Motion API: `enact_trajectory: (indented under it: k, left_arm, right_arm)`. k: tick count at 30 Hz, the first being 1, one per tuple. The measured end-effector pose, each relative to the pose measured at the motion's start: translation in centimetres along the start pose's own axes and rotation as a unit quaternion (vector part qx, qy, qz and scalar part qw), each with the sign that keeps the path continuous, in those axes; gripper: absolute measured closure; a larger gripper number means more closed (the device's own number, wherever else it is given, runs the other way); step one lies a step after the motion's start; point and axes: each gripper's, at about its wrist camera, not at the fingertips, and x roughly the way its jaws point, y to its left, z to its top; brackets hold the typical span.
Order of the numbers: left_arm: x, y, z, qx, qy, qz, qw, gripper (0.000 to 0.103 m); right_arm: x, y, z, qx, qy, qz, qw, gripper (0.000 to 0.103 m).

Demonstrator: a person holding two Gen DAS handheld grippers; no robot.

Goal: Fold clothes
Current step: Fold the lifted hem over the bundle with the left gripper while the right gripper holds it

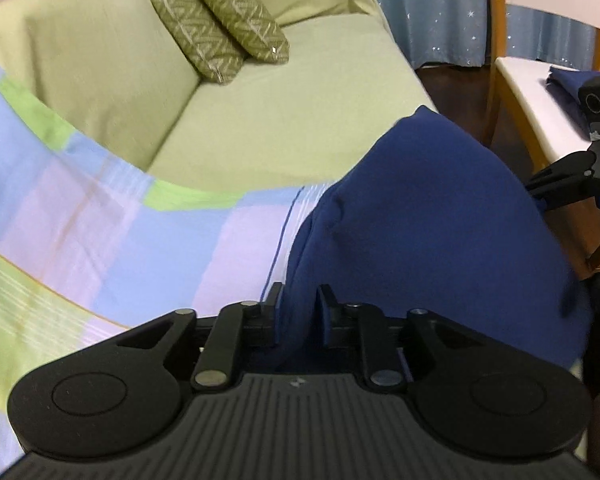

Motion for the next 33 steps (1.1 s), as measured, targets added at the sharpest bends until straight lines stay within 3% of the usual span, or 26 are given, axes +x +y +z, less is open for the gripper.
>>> enact_trajectory:
  k: [3,5,6,8,11,14,15,16,18,21,23,26,28,30,33]
  left_arm:
    - [1.2,0.6,-0.7,-0.017,-0.003,0.002,0.9999,0.068]
    - [-0.7,1.8,-1.7,-0.076,-0.038,-0.012,0.9963,0.068]
    - [-1.4,2.2,-2.0,-0.092,-0.049,-0.012,0.9945,0.061]
    - [-4.6,3.7,-3.7,-0.154,-0.09,-0.002,0.9839,0.057]
    - [-8.3,4.4,-6.9,-0.218,-0.104,0.014,0.9702,0.057]
    - [-10.4,3.8,-10.4,-0.268,-0.109,0.001,0.9572,0.057]
    - [-10.7,3.6,-11.0,-0.279,-0.11,-0.003,0.9539,0.057]
    - [-10.7,3.1,-12.5,-0.304,-0.107,-0.008,0.9466,0.057]
    - [-9.7,2.9,-13.7,-0.331,-0.103,-0.007,0.9379,0.057]
    - [-7.0,3.2,-14.1,-0.35,-0.101,-0.011,0.9313,0.057]
    - [-5.3,3.6,-14.7,-0.364,-0.1,-0.006,0.9259,0.053]
    - [-3.2,4.1,-15.7,-0.39,-0.098,-0.002,0.9156,0.045]
    - [-3.2,3.9,-15.8,-0.379,-0.103,0.004,0.9197,0.045]
    - [-3.6,3.6,-15.7,-0.359,-0.112,0.016,0.9265,0.045]
    - [-6.7,1.3,-14.5,-0.256,-0.117,0.088,0.9553,0.045]
  right_arm:
    - [0.3,-1.0,0.0,0.036,-0.009,0.001,0.999,0.016]
    - [0.5,-1.6,0.1,0.06,-0.016,0.001,0.998,0.016]
    - [0.7,-1.9,0.1,0.071,-0.019,0.001,0.997,0.016]
    - [0.6,-1.9,0.3,0.077,-0.021,-0.01,0.997,0.016]
    - [0.7,-2.1,0.5,0.076,-0.022,-0.024,0.997,0.016]
    - [0.6,-2.2,0.7,0.08,-0.032,-0.041,0.995,0.016]
    - [0.6,-2.2,0.8,0.08,-0.037,-0.049,0.995,0.023]
    - [0.7,-2.3,0.9,0.08,-0.041,-0.058,0.994,0.036]
    - [0.7,-2.3,1.1,0.08,-0.05,-0.074,0.993,0.049]
    - [1.0,-2.3,1.4,0.074,-0.058,-0.106,0.99,0.054]
    - [2.0,-2.3,1.5,0.05,-0.047,-0.149,0.986,0.054]
    - [2.7,-3.0,1.3,0.05,-0.036,-0.177,0.982,0.053]
    - [3.1,-3.4,1.3,0.051,-0.028,-0.191,0.98,0.045]
    - [3.1,-3.6,1.5,0.046,-0.02,-0.193,0.98,0.044]
    - [2.0,-1.3,2.6,-0.02,-0.026,-0.205,0.978,0.044]
